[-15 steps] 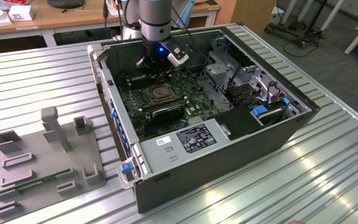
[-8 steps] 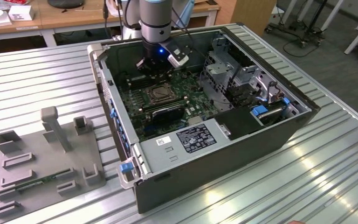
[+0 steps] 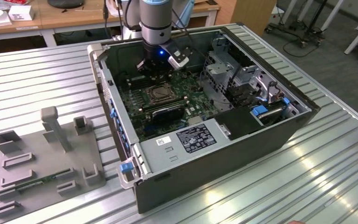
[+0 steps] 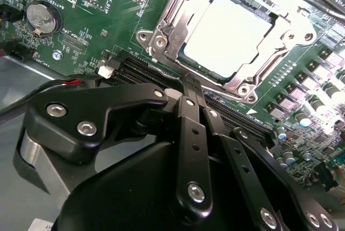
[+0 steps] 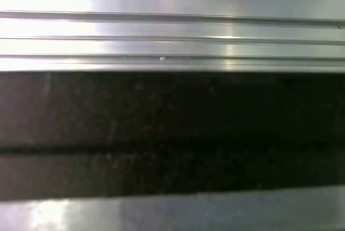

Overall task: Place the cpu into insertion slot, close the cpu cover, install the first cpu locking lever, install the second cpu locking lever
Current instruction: 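Install the first cpu locking lever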

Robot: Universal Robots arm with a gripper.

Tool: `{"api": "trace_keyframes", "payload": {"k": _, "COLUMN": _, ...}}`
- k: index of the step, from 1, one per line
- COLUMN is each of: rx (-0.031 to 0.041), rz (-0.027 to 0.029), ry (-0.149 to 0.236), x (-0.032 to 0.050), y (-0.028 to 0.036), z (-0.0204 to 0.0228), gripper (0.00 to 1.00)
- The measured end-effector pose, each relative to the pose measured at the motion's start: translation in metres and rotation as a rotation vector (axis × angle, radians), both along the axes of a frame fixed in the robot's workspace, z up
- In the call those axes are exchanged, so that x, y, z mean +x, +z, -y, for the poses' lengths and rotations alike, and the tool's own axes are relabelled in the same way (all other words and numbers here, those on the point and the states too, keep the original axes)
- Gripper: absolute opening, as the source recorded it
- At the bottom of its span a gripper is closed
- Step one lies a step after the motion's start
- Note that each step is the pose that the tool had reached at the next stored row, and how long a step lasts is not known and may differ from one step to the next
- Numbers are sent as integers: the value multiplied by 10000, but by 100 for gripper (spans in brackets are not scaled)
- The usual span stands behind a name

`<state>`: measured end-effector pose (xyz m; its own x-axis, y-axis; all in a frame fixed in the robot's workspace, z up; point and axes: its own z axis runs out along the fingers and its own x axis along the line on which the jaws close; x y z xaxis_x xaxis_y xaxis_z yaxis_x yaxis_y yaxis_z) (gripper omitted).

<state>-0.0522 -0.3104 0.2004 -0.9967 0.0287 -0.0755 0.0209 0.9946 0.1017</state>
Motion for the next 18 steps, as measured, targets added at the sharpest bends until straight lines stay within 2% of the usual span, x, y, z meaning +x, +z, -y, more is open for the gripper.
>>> {"api": "trace_keyframes", "payload": {"k": 8, "rx": 4, "rz": 1, "ry": 1, "x": 1, "y": -5, "z": 0, "gripper": 11}}
{"api": "trace_keyframes", "payload": {"k": 18, "rx": 2, "rz": 0, "ry": 1, "x": 0, "y": -4, "z": -31, "gripper": 11}}
